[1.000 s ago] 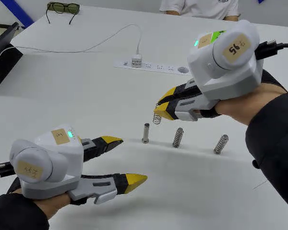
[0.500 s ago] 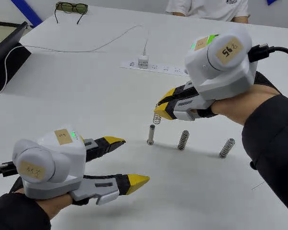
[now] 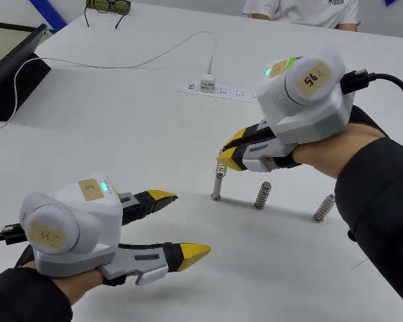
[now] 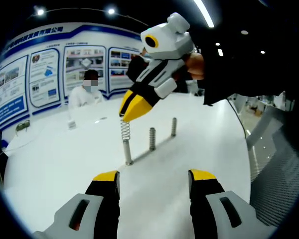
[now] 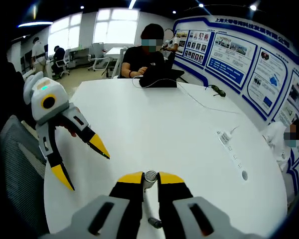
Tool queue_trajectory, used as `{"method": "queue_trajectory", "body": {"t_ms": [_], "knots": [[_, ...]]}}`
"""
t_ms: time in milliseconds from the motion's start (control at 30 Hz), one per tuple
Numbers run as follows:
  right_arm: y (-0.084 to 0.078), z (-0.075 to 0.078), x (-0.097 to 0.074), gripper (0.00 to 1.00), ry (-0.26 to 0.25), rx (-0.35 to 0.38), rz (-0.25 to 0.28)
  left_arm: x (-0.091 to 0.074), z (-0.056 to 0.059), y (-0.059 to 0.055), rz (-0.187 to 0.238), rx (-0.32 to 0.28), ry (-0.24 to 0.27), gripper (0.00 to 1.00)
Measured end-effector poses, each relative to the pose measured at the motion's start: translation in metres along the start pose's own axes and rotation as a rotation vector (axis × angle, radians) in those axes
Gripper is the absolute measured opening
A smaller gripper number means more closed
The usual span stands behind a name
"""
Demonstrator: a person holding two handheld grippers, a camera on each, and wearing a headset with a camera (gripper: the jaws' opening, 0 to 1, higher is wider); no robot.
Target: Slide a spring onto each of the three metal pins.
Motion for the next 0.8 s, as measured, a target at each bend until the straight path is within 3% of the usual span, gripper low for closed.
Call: {"method": "queue_trajectory", "body": {"t_ms": [800], "knots": [[-0.0027, 0.0030, 0.0032, 0.12, 0.008, 0.040, -0.002, 0.0037, -0.0007, -0.0049, -0.005, -0.010, -0.007, 0.55]]}}
Point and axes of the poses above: the centre of the closed fingertips' face, and the gripper's own axes: x roughly forward along the fingers, z roughly to its right, y roughly out of its top, the point moved 6 cm from there along -x, roughly backward along the fingers, and after that the axes turned 13 degrees about x, right-handed, at the moved point
